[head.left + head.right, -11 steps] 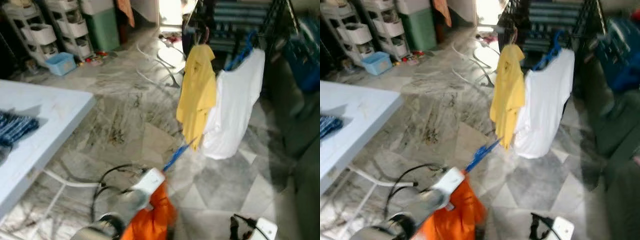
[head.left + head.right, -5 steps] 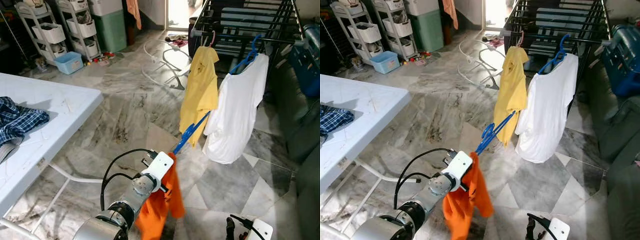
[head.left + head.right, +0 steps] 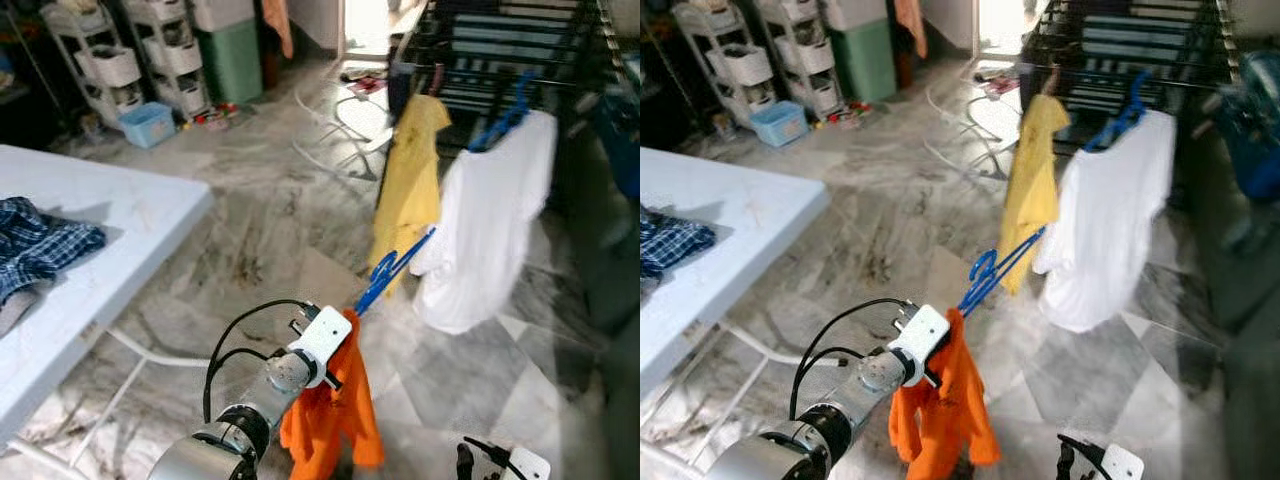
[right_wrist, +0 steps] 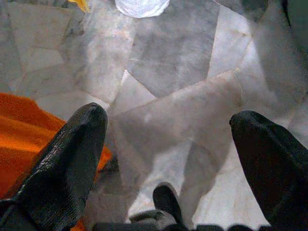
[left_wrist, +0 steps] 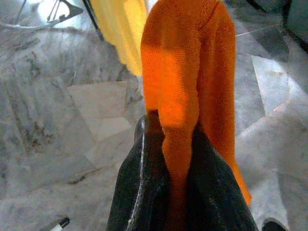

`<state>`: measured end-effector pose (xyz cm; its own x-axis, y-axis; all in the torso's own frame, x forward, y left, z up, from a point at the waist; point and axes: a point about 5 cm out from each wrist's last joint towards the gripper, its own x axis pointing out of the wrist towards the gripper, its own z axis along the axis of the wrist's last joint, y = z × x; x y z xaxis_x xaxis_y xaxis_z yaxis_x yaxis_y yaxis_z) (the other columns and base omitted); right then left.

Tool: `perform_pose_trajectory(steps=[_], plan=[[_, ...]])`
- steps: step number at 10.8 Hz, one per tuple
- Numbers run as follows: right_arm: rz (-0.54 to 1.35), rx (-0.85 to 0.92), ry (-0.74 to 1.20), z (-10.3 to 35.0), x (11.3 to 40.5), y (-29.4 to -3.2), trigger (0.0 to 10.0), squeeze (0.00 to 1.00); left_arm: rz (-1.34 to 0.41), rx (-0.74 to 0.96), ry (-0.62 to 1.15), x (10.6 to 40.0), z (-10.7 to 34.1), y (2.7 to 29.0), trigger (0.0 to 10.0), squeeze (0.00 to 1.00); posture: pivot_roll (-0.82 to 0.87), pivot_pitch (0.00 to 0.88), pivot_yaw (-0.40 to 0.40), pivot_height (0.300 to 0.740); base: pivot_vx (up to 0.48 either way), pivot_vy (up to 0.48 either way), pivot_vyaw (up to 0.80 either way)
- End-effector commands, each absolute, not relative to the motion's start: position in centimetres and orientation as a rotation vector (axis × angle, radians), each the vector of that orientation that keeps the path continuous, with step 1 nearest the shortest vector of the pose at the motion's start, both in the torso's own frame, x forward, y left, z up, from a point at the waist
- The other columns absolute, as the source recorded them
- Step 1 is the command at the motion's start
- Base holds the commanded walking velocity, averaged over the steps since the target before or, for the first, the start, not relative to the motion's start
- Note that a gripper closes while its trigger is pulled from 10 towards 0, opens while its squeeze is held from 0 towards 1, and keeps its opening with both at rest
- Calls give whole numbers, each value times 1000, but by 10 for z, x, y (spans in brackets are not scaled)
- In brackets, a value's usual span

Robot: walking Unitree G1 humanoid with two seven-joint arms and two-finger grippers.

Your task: Hang hanger

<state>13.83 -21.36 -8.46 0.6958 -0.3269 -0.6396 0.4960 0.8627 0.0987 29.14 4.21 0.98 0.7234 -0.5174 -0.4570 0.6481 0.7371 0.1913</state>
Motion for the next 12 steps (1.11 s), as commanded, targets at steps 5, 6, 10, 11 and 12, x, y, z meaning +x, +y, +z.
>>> perform_pose_trajectory(steps=[5, 6, 10, 11, 12], plan=[[-461, 276, 656, -84, 141, -211, 10000, 0, -653, 355, 357, 296, 15, 47, 10000, 0, -117, 3, 44, 740, 439, 0, 0], [-462, 277, 656, -84, 140, -211, 10000, 0, -650, 360, 364, 295, 13, 48, 10000, 0, -120, 4, 44, 740, 262, 0, 0], [-469, 279, 657, -85, 138, -210, 10000, 0, -616, 443, 334, 296, 13, 48, 10000, 0, -120, 11, 46, 740, 0, 0, 0], [-471, 279, 655, -85, 138, -210, 10000, 0, -588, 426, 301, 301, 20, 46, 10000, 0, -118, 14, 46, 740, 0, 0, 0], [-470, 279, 657, -85, 138, -210, 10000, 0, -575, 408, 262, 306, 28, 42, 10000, 0, -114, 15, 44, 740, 0, 0, 0]])
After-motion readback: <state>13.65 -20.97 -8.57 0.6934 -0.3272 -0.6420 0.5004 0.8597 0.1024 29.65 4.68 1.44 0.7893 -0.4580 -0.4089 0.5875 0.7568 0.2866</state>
